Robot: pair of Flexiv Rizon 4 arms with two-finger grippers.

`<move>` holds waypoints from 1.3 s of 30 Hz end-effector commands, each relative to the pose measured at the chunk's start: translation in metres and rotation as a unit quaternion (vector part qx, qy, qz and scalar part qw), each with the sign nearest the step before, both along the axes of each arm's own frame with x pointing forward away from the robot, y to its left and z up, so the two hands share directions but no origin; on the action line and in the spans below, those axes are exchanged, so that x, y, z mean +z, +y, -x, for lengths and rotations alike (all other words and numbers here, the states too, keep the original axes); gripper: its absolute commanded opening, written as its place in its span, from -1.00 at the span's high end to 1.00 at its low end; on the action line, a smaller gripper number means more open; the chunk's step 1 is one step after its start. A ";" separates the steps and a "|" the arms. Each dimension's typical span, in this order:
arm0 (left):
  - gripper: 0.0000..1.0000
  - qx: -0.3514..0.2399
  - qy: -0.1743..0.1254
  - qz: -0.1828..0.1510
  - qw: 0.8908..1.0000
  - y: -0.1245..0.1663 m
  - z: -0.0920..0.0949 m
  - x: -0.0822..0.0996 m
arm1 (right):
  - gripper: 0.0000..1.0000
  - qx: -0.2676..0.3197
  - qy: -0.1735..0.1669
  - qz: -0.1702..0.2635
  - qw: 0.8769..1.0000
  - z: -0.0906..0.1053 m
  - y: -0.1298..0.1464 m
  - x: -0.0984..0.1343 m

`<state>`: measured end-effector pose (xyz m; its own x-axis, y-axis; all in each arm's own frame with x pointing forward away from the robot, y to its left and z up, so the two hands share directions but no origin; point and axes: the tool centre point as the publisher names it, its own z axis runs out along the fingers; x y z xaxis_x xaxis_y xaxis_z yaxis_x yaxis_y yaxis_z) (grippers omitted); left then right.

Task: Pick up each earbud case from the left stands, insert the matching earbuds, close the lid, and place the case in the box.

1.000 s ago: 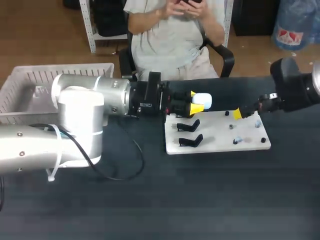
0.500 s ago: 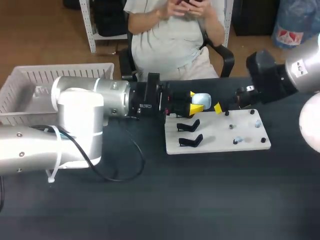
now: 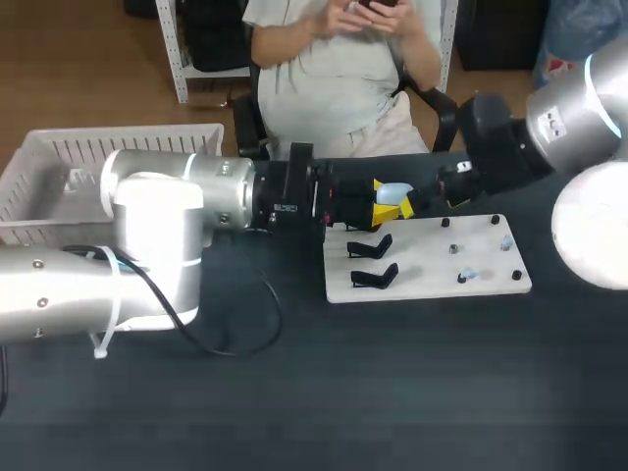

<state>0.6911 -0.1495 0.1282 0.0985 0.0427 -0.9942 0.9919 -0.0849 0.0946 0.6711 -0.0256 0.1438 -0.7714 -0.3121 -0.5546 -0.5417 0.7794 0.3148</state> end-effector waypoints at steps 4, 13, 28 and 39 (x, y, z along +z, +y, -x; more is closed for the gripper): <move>1.00 0.003 -0.002 0.001 1.000 0.000 0.001 -0.001 | -1.00 -0.004 0.005 -0.002 1.000 -0.008 0.004 -0.004; 1.00 0.003 -0.002 0.001 1.000 0.000 0.001 -0.001 | -1.00 -0.005 0.010 -0.006 1.000 -0.016 0.006 -0.009; 1.00 0.003 -0.002 0.001 1.000 0.000 0.001 -0.001 | -1.00 -0.032 -0.031 -0.017 0.999 -0.023 -0.008 0.018; 1.00 0.003 -0.002 0.001 1.000 0.000 0.001 -0.001 | -1.00 -0.040 -0.072 0.060 0.995 -0.016 -0.045 0.032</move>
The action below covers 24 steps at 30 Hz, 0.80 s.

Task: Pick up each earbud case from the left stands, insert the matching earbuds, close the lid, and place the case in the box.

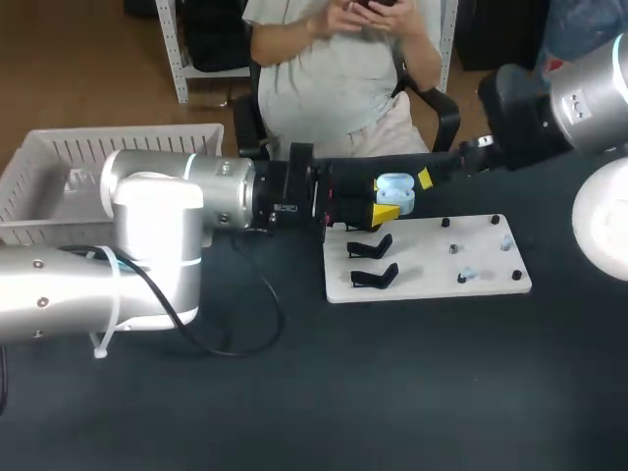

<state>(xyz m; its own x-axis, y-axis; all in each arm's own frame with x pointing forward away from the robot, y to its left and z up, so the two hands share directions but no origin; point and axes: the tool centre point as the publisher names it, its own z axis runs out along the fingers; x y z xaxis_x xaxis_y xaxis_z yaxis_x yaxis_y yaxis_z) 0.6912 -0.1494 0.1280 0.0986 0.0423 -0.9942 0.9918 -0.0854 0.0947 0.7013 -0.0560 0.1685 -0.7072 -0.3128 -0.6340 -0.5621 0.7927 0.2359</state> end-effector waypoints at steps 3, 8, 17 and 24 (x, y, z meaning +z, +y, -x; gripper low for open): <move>1.00 0.003 -0.002 0.001 1.000 0.000 0.002 -0.001 | -1.00 -0.058 -0.007 0.087 0.995 0.016 -0.030 0.002; 1.00 0.003 -0.002 0.001 1.000 0.000 0.002 -0.001 | -1.00 -0.100 0.030 0.148 0.984 0.016 -0.055 -0.019; 1.00 0.003 -0.002 0.001 1.000 0.000 0.002 -0.001 | -1.00 -0.135 0.100 0.229 0.959 0.010 -0.086 -0.065; 1.00 0.003 -0.002 0.001 1.000 0.000 0.002 -0.001 | -1.00 -0.150 0.141 0.280 0.938 0.002 -0.094 -0.088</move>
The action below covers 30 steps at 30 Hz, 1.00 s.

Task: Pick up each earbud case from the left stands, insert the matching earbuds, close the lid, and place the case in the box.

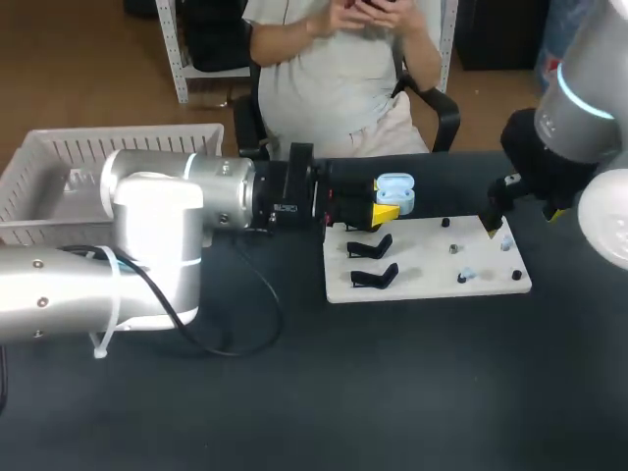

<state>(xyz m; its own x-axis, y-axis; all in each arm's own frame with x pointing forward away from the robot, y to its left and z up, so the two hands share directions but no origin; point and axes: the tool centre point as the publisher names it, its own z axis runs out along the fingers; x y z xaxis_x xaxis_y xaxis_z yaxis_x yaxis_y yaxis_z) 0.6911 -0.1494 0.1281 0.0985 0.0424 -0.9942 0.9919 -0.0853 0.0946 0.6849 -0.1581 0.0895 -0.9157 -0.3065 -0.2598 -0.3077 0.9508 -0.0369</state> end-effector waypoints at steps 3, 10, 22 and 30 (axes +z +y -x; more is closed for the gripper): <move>1.00 0.003 -0.002 0.001 1.000 0.000 0.001 -0.001 | -1.00 -0.029 0.024 0.083 0.996 -0.017 0.008 -0.016; 1.00 0.003 -0.002 0.001 1.000 0.000 0.001 -0.001 | -0.65 -0.041 0.051 0.116 0.991 -0.024 0.006 -0.036; 1.00 0.003 -0.002 0.001 1.000 0.000 0.001 -0.001 | 0.13 -0.051 0.069 0.118 0.989 -0.023 0.000 -0.053; 1.00 0.003 -0.002 0.001 1.000 0.000 0.001 -0.001 | 0.29 -0.060 0.067 0.122 0.988 -0.024 -0.004 -0.059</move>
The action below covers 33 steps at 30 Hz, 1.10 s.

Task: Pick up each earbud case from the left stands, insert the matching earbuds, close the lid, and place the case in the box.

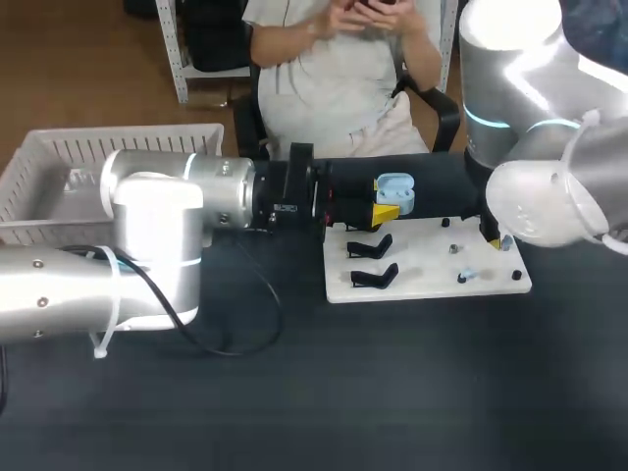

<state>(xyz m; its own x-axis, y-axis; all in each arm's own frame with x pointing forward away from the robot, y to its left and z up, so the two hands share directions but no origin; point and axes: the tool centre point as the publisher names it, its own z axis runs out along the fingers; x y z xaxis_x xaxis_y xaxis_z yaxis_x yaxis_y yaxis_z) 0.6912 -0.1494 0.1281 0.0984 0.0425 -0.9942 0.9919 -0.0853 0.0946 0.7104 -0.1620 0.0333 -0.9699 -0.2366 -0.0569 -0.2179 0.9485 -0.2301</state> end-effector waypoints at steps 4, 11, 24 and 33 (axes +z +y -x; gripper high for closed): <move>1.00 0.003 -0.002 0.001 1.000 0.000 0.001 -0.001 | 0.30 -0.003 -0.007 0.004 1.000 0.001 -0.002 -0.005; 1.00 0.003 -0.002 0.001 1.000 0.000 0.001 -0.001 | 0.42 -0.002 -0.015 0.007 1.000 0.001 -0.003 -0.008; 1.00 0.003 -0.002 0.001 1.000 0.000 0.001 -0.001 | 0.57 -0.003 -0.017 0.009 1.000 -0.001 -0.003 -0.011; 1.00 0.003 -0.002 0.001 1.000 0.000 0.001 -0.001 | 1.00 -0.004 -0.018 0.014 1.000 0.001 -0.001 -0.009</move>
